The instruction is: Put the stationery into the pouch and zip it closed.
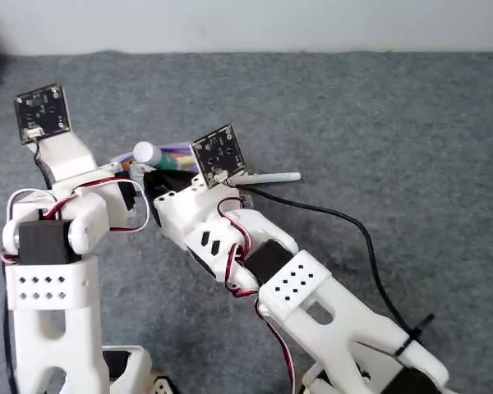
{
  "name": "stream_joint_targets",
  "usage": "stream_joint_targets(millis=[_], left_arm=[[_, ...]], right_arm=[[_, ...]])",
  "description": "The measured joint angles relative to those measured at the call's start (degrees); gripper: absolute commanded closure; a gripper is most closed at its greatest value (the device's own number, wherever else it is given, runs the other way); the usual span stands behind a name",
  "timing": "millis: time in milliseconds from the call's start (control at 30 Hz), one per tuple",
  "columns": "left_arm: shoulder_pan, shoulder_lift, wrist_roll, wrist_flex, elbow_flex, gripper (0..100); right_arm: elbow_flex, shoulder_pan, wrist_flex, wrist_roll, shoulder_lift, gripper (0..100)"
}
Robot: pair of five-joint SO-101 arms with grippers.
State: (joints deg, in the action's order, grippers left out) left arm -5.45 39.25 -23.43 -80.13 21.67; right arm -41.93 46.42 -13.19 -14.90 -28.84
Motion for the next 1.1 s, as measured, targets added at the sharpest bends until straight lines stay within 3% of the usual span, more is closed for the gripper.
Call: stream_joint_targets(millis=[367,600,833,1100], left_arm=[[0.0,0.0,0.0,-0.09,0.0,99],[0.0,0.0,0.0,-0.09,0.0,99],[0.0,0.0,0.0,-0.09,0.0,99],[0.0,0.0,0.09,-0.44,0.0,99]], right_arm=[[0.0,-2.11,-17.67,0.0,-17.93,99.1],[0.0,-15.65,-17.93,0.0,-19.08,99.1],[5.19,-27.6,-28.57,0.53,-10.81,99.1],[26.9,-32.0,-47.74,16.44,14.42,98.6]])
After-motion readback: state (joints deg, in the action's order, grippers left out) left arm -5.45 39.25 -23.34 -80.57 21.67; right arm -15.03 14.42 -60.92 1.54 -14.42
